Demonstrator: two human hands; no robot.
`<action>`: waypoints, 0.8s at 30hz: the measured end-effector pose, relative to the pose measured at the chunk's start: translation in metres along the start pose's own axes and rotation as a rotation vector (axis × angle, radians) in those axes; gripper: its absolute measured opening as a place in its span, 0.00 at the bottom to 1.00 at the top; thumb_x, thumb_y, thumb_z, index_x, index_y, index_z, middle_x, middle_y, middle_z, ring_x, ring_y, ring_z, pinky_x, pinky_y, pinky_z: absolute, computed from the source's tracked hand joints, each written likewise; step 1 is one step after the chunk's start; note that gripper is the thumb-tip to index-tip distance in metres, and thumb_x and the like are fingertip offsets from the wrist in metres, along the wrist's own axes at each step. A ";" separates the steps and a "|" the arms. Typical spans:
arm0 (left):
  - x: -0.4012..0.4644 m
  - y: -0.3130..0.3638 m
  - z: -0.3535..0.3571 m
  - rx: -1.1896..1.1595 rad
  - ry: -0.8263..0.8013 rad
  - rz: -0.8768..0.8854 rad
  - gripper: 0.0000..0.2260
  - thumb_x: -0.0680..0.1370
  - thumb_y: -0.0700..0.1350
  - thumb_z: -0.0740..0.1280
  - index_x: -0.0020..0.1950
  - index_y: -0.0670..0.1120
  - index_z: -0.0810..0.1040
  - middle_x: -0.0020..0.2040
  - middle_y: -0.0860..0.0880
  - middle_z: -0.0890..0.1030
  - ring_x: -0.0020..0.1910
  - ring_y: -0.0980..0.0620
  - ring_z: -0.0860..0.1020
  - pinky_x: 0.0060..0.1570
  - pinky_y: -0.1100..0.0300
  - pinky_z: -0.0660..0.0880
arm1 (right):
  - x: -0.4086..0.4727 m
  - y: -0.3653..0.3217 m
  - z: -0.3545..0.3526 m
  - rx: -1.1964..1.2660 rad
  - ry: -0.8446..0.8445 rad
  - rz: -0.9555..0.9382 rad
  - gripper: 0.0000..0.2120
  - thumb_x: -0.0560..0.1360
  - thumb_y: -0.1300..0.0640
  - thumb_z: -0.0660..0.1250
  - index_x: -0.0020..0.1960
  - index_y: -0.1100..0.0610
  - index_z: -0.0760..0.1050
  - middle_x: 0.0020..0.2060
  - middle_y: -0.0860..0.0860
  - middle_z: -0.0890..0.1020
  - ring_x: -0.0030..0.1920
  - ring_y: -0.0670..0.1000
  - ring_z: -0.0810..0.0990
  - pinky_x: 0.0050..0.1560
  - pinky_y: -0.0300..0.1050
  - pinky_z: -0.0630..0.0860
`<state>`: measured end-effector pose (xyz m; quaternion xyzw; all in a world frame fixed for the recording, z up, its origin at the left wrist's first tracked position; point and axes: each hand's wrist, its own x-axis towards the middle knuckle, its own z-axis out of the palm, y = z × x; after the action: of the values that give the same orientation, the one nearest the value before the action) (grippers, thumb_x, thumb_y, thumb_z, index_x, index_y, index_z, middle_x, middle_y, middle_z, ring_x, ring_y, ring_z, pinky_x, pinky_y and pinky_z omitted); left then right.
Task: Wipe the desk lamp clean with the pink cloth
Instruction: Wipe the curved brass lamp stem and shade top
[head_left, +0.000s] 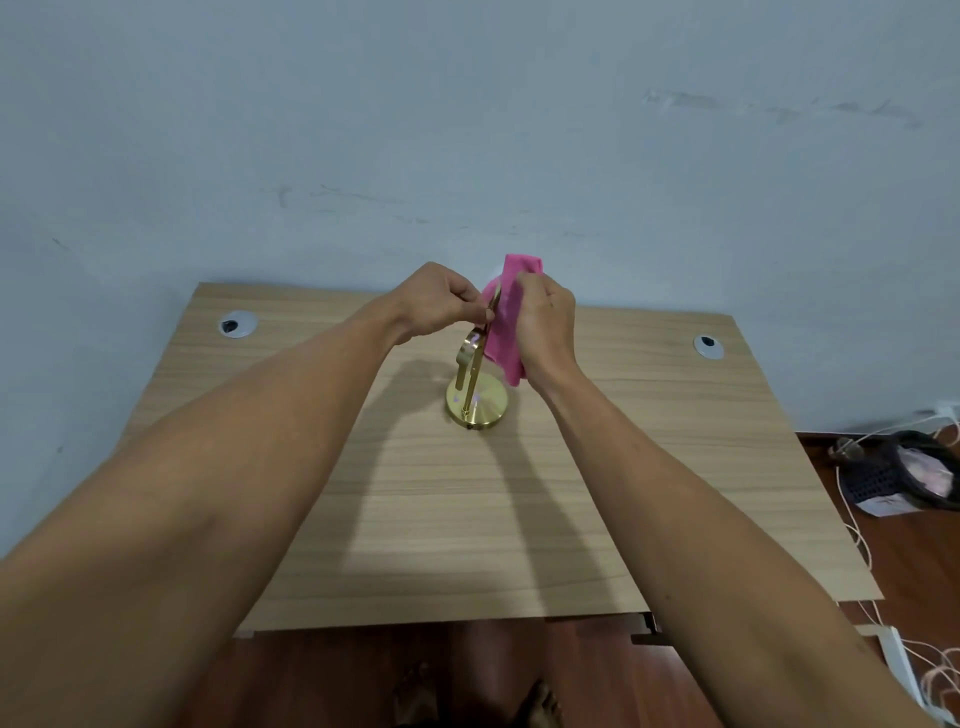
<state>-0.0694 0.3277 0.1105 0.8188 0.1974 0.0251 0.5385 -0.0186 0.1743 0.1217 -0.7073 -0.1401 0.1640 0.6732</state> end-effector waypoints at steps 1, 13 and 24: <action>0.000 -0.001 0.000 -0.012 0.006 0.011 0.08 0.74 0.44 0.79 0.48 0.39 0.88 0.48 0.43 0.89 0.48 0.56 0.85 0.51 0.65 0.77 | -0.001 0.000 0.001 -0.045 0.003 -0.004 0.16 0.74 0.57 0.59 0.41 0.69 0.78 0.40 0.68 0.83 0.33 0.61 0.79 0.38 0.66 0.83; -0.005 -0.005 0.004 -0.034 0.049 0.037 0.03 0.72 0.41 0.80 0.42 0.46 0.87 0.42 0.47 0.89 0.42 0.58 0.84 0.54 0.58 0.80 | 0.005 -0.006 -0.027 0.138 0.450 0.102 0.16 0.78 0.59 0.61 0.32 0.53 0.76 0.31 0.47 0.78 0.35 0.48 0.77 0.38 0.47 0.73; -0.009 -0.004 0.032 0.007 0.259 -0.013 0.05 0.70 0.39 0.78 0.39 0.40 0.85 0.34 0.44 0.85 0.30 0.53 0.79 0.38 0.62 0.76 | 0.002 0.010 -0.019 -0.603 -0.144 -0.435 0.16 0.80 0.64 0.63 0.65 0.60 0.83 0.67 0.54 0.79 0.68 0.53 0.71 0.69 0.39 0.66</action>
<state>-0.0706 0.2981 0.0949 0.8094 0.2705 0.1264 0.5057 -0.0093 0.1576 0.1123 -0.8141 -0.3761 0.0181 0.4422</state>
